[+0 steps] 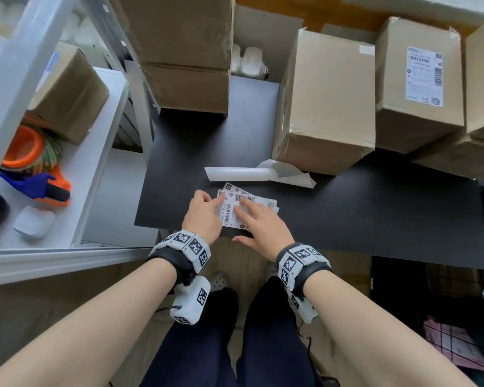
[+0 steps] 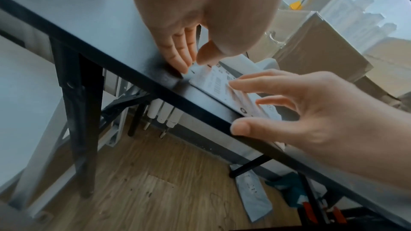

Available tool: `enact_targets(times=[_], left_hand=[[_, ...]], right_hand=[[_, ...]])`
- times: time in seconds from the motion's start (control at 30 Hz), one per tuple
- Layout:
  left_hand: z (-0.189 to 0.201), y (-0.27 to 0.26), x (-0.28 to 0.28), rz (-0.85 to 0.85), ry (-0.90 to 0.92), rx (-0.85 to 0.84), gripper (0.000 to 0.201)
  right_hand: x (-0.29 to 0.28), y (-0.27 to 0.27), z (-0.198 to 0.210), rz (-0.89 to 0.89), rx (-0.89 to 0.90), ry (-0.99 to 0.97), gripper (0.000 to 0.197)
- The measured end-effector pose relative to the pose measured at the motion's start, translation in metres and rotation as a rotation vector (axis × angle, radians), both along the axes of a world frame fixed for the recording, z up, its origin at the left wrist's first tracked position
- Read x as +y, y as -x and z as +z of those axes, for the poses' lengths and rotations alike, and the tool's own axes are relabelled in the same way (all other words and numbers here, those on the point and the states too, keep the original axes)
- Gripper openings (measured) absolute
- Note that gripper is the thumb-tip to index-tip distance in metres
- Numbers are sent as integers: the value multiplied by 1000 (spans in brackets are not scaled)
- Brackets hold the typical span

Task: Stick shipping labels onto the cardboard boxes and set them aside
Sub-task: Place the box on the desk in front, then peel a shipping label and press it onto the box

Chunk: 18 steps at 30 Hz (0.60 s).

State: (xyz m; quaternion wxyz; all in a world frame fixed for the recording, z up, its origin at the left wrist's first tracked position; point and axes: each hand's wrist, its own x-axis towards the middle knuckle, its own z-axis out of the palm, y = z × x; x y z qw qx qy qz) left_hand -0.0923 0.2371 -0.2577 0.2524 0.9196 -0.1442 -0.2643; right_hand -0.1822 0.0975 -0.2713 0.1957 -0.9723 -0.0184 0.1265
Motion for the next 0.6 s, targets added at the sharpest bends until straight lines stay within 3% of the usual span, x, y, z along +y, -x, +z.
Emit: enact_targets(times=[0.27, 0.4, 0.5, 0.6], left_hand=[[3, -11, 5, 7, 75, 8, 45], [9, -13, 6, 105, 152, 27, 38], [11, -13, 5, 240, 214, 75, 29], [11, -14, 1, 312, 274, 137, 18]], right_hand=[[3, 13, 2, 72, -157, 96, 59], [2, 18, -1, 14, -253, 84, 27], [0, 15, 7, -51, -222, 71, 21], [-6, 5, 18, -142, -33, 95, 23]])
